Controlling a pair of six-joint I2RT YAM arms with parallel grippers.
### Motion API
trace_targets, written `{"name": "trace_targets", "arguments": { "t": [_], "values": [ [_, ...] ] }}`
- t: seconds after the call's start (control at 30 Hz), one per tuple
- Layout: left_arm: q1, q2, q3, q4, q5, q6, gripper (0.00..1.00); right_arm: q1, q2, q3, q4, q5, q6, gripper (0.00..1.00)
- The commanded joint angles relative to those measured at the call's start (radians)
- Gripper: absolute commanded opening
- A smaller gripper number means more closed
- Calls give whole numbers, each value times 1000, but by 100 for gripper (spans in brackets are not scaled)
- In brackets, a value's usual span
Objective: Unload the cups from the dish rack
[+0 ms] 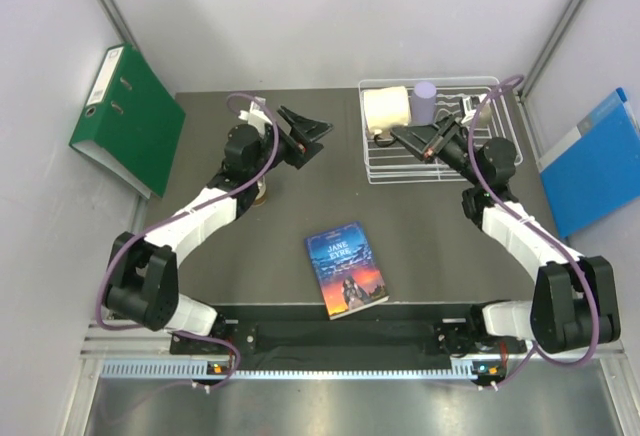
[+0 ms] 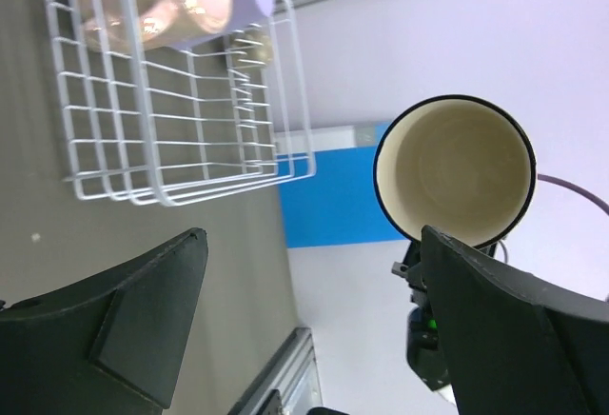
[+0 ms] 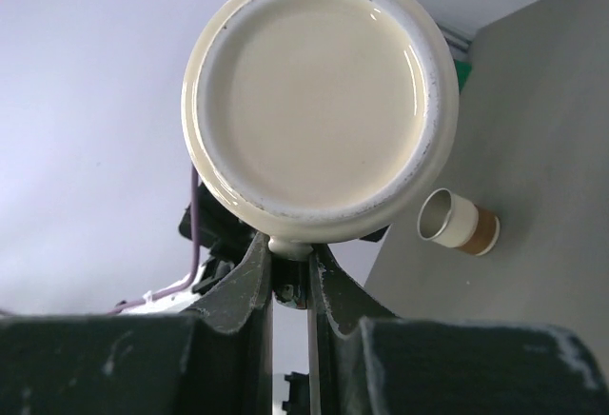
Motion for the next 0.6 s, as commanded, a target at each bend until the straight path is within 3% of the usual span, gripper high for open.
{"name": "trace_targets", "arguments": {
  "t": [0.0,0.57],
  "values": [
    [1,6,24,222,59,-86,97,6,-38,19,212,-32,41,0],
    [-70,80,144,325,110,-114,93,134,76,87,181,-20,-16,0]
  ]
}}
